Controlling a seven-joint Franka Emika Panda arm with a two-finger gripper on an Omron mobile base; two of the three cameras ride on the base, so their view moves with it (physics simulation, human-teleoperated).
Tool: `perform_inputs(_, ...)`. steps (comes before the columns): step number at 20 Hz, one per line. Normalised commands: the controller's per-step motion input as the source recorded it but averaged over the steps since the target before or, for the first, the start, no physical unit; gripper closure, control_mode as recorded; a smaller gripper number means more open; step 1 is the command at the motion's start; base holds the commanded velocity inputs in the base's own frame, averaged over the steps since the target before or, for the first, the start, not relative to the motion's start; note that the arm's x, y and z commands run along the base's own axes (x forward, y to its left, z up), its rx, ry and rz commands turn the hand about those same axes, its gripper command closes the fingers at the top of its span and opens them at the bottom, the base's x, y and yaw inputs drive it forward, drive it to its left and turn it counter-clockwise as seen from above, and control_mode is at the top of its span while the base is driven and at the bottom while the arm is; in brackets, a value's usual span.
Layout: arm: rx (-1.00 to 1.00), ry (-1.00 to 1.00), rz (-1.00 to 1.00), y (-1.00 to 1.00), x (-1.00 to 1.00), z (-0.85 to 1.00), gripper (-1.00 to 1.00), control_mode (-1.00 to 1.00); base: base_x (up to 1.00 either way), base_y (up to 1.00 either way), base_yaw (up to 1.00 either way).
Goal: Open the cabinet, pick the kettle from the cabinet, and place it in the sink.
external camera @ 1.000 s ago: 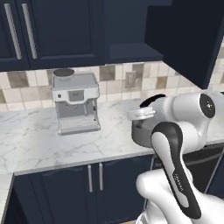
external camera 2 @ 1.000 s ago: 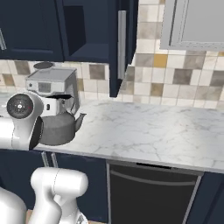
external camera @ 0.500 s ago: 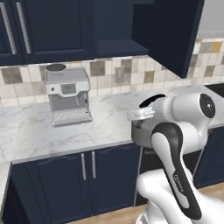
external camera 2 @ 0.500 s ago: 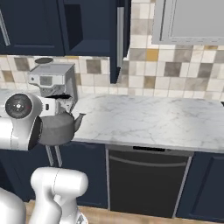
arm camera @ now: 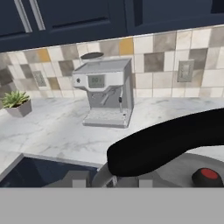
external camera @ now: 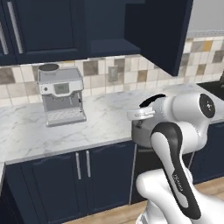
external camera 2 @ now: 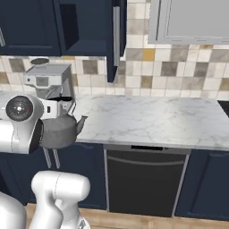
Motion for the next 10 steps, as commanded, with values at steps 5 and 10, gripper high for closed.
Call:
perform_inputs(5,0.00,0.00,0.00,0.00,0.00,0.00,1.00,1.00,-0.11,-0.52,0.04)
perform_inputs(10,0.00,0.00,0.00,0.00,0.00,0.00,1.00,1.00,-0.15,-0.62,0.00)
